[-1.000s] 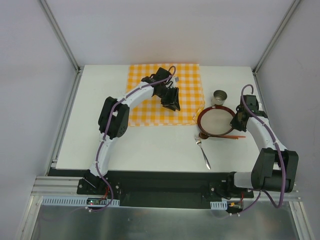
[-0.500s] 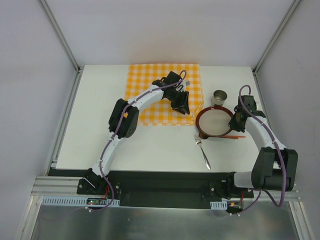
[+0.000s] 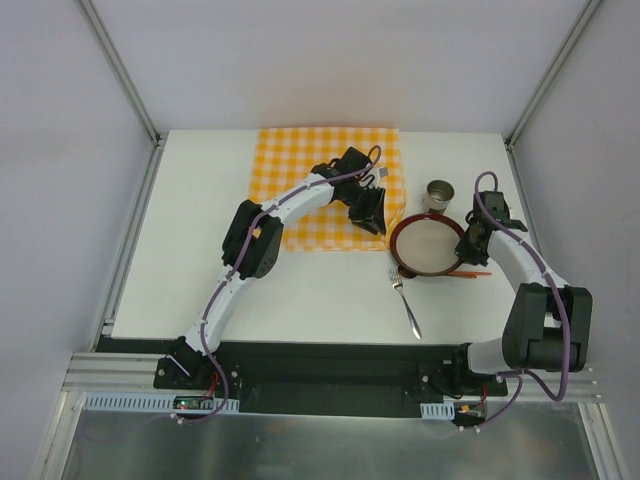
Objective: Set the dinner table for one person
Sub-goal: Pick up the plate at the center of the board.
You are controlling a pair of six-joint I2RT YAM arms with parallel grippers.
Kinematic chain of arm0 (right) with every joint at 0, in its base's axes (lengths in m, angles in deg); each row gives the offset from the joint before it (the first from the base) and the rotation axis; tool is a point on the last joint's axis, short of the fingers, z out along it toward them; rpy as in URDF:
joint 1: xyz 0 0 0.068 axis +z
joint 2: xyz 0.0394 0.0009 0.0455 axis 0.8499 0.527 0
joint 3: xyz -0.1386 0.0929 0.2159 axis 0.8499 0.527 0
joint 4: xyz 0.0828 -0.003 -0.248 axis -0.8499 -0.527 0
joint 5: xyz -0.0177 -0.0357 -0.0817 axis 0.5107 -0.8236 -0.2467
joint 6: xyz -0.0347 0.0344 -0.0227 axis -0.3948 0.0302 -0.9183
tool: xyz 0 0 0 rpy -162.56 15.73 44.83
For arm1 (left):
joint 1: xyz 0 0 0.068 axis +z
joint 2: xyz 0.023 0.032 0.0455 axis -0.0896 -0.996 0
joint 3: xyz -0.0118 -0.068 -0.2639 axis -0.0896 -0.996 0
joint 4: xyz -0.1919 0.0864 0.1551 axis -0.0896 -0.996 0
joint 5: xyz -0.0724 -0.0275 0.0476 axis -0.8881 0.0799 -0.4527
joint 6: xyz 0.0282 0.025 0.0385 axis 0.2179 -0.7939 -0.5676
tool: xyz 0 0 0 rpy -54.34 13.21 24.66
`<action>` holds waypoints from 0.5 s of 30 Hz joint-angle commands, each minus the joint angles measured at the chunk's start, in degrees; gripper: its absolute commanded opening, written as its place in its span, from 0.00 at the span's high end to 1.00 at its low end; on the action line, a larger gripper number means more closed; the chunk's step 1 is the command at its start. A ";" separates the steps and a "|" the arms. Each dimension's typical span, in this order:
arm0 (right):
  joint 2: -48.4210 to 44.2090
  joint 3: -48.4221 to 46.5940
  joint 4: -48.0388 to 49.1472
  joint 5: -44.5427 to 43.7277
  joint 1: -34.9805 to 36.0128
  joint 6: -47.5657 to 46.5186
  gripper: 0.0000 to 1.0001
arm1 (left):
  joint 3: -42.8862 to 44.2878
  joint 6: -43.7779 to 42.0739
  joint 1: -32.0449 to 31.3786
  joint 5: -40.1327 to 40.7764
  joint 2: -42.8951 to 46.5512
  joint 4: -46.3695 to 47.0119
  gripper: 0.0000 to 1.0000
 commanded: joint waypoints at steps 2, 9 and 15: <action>0.98 0.47 -0.30 0.65 0.74 -0.99 0.99 | 2.56 0.50 -1.73 -1.05 2.59 0.44 0.67; 1.95 0.47 0.06 0.83 0.74 -1.16 0.99 | 2.21 0.06 -2.87 -1.04 3.56 0.44 0.68; 2.83 0.56 0.32 1.18 0.74 -1.16 0.99 | 2.38 0.14 -3.40 -1.39 3.74 0.35 0.68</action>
